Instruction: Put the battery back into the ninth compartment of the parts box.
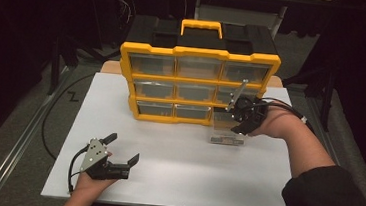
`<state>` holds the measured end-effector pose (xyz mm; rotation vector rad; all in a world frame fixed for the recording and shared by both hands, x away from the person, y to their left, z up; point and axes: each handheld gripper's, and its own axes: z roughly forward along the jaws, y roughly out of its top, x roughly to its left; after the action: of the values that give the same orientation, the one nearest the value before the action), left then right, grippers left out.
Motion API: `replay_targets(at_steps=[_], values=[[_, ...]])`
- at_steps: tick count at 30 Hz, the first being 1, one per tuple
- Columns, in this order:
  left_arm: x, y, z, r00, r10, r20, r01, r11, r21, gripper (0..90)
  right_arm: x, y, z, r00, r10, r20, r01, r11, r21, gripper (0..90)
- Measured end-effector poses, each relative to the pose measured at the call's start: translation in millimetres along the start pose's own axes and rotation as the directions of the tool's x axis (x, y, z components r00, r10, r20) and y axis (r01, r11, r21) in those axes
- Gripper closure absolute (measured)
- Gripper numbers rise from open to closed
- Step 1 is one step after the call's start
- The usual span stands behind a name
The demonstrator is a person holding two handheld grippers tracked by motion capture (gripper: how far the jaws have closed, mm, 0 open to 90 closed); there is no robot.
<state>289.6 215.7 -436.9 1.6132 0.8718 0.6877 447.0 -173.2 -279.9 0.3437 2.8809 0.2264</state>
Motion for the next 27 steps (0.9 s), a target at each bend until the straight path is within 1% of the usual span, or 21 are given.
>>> replay_targets(at_steps=[2,7,10,14,17,19,21,24,27], values=[[-0.7,-0.2,1.0,1.0000,0.006,0.003,-0.006,1.0000,0.004,0.3,2.8,-5.4,-0.1,0.9999,0.013,-0.005,-0.013,1.000,0.004,59.4],[-3.2,-0.2,2.7,0.9998,0.016,0.008,-0.016,0.9998,0.013,0.3,11.1,-19.8,-3.2,0.9996,0.025,-0.013,-0.025,1.000,-0.002,58.8],[-3.2,-0.3,2.9,0.9999,0.015,0.005,-0.015,0.9998,0.011,0.3,15.2,-28.2,-5.1,0.9995,0.028,-0.017,-0.028,1.000,0.006,58.1],[-3.2,-0.3,2.5,0.9999,0.013,0.000,-0.013,0.9999,0.007,0.3,19.5,-39.9,-5.9,0.9986,0.047,-0.024,-0.047,0.999,0.012,57.0],[-3.2,-0.3,2.5,0.9999,0.013,0.000,-0.013,0.9999,0.007,0.3,22.0,-47.9,-4.0,0.9972,0.067,-0.033,-0.066,0.998,0.020,55.6],[-3.2,-0.3,2.4,0.9999,0.015,0.001,-0.015,0.9998,0.011,0.3,23.2,-52.3,-2.1,0.9974,0.065,-0.032,-0.064,0.998,0.026,54.1],[-3.2,-0.3,2.6,0.9999,0.013,0.000,-0.013,0.9999,0.008,0.3,24.5,-56.4,0.0,0.9958,0.083,-0.039,-0.082,0.996,0.031,52.4],[-3.0,-0.1,2.0,0.9999,0.011,-0.002,-0.011,0.9999,0.007,0.3,26.4,-60.9,4.2,0.9943,0.098,-0.043,-0.096,0.995,0.038,49.5],[-2.6,-0.1,1.5,0.9999,0.012,-0.004,-0.012,0.9999,0.005,0.3,28.2,-64.1,8.6,0.9942,0.101,-0.037,-0.099,0.994,0.042,47.9]])
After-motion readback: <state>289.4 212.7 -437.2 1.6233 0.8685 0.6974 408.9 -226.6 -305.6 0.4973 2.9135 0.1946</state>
